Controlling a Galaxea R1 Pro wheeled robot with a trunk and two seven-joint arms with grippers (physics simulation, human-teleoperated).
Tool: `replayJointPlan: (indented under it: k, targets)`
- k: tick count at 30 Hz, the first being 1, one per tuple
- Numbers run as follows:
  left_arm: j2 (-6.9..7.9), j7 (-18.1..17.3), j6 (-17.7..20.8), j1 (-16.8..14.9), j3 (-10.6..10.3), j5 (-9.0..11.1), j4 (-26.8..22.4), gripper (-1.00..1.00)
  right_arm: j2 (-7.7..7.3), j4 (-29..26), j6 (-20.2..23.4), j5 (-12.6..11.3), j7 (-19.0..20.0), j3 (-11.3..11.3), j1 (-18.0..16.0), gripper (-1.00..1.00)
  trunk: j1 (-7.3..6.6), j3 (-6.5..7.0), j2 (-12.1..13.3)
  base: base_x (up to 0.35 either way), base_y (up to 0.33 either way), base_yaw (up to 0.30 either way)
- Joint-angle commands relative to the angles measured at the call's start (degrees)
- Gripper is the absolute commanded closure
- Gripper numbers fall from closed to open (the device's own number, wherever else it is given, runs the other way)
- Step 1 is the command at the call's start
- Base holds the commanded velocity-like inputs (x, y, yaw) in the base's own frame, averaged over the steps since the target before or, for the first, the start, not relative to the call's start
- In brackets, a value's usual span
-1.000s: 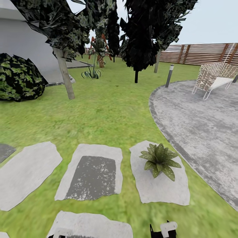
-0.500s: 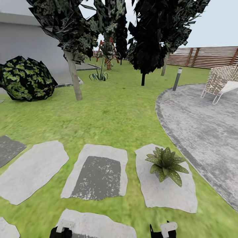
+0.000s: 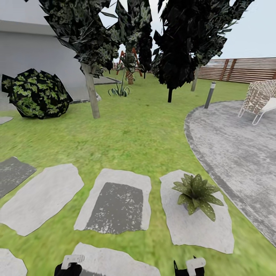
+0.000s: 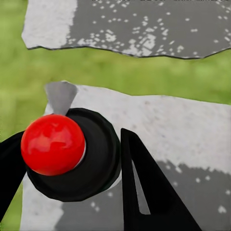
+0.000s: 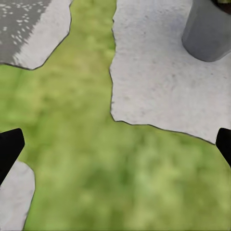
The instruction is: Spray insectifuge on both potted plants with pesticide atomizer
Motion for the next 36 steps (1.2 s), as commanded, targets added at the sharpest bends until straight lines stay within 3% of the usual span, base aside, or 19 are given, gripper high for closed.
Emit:
replayJointPlan:
  k: [1,9,27,36]
  targets:
    - [0.02,-0.32,-0.14,-0.04,-0.21,0.59,0.09,1.00,0.02,0.05,-0.14,0.62,-0.27,-0.42,-0.03,-1.00,-0.01,0.04,-0.02,0.000,0.000,0.072]
    - [0.02,-0.24,-0.13,-0.04,-0.32,0.59,0.13,1.00,0.10,0.05,-0.14,0.62,-0.27,-0.42,-0.03,-1.00,-0.01,0.66,-0.02,0.000,0.000,0.138]
    - [0.02,-0.23,-0.08,-0.05,-0.27,0.59,0.14,1.00,0.11,0.05,-0.12,0.62,-0.27,-0.41,-0.03,-1.00,-0.01,0.74,-0.02,0.001,0.002,0.274]
    - [0.02,-0.23,-0.04,-0.05,-0.23,0.59,0.22,1.00,0.11,0.05,-0.09,0.62,-0.27,-0.40,-0.03,-1.00,-0.01,0.74,-0.02,0.155,0.247,0.278]
